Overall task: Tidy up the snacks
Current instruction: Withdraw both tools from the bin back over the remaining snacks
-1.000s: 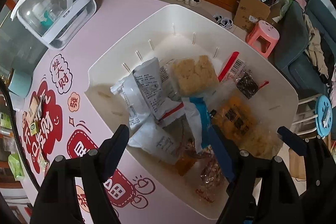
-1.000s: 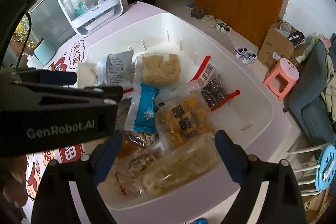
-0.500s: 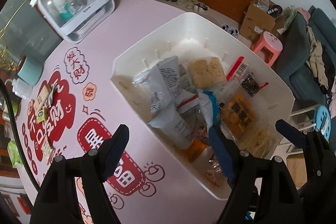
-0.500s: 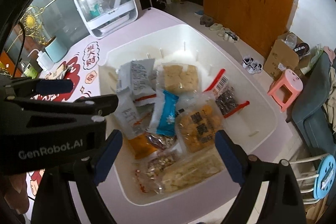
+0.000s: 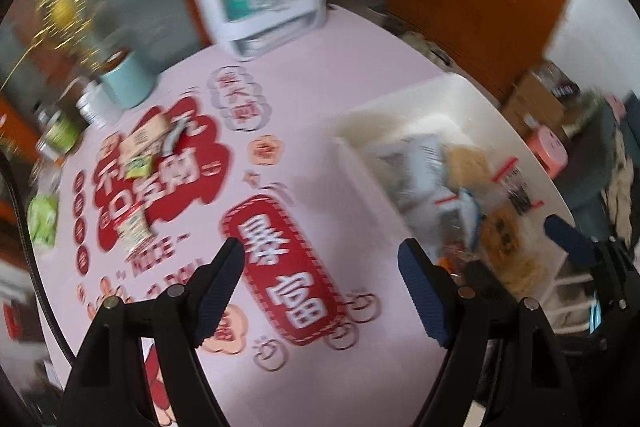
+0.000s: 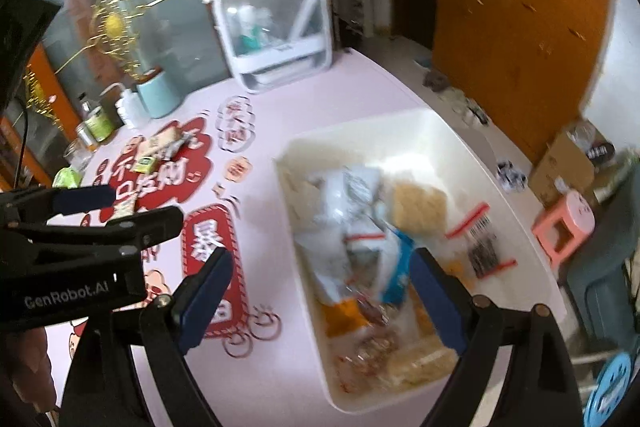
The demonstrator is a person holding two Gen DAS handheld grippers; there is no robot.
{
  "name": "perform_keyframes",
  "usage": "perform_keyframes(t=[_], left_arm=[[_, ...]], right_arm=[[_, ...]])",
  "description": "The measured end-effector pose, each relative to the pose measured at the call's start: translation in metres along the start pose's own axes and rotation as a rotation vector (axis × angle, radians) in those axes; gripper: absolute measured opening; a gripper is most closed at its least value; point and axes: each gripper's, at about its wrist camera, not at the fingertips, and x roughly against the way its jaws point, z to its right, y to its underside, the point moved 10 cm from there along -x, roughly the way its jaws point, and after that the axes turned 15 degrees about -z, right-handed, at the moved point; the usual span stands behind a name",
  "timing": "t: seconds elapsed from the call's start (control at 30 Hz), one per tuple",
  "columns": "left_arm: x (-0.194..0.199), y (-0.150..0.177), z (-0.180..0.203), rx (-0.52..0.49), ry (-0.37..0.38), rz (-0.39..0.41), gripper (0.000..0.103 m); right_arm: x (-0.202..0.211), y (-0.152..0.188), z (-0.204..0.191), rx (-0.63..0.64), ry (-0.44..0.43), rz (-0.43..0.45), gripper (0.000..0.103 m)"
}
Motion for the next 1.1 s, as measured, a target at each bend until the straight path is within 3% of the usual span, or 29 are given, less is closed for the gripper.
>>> perform_keyframes(t=[0.13, 0.5, 0.87, 1.0, 1.1], left_arm=[[0.007, 0.006, -0.047, 0.098, -0.019, 0.019, 0.084], [0.023, 0.024, -0.175, 0.313, -0.123, 0.057, 0.084], [0.025, 0.02, -0.292, 0.447, -0.23, 0.065, 0.084], [0.016, 0.008, -0.326, 0.485, -0.241, 0.059, 0.084], [-0.005, 0.0, -0.343, 0.516, -0.193, 0.023, 0.084]], right_arm=[[0.004, -0.017, -0.034, 0.078, -0.016, 0.019, 0.09], [0.008, -0.057, -0.118, 0.251, -0.037, 0.059, 0.09], [0.004, -0.135, -0.194, 0.381, -0.024, 0.131, 0.09], [-0.023, -0.168, -0.221, 0.388, -0.052, 0.089, 0.09], [-0.057, -0.188, -0.242, 0.383, -0.088, 0.019, 0.09]])
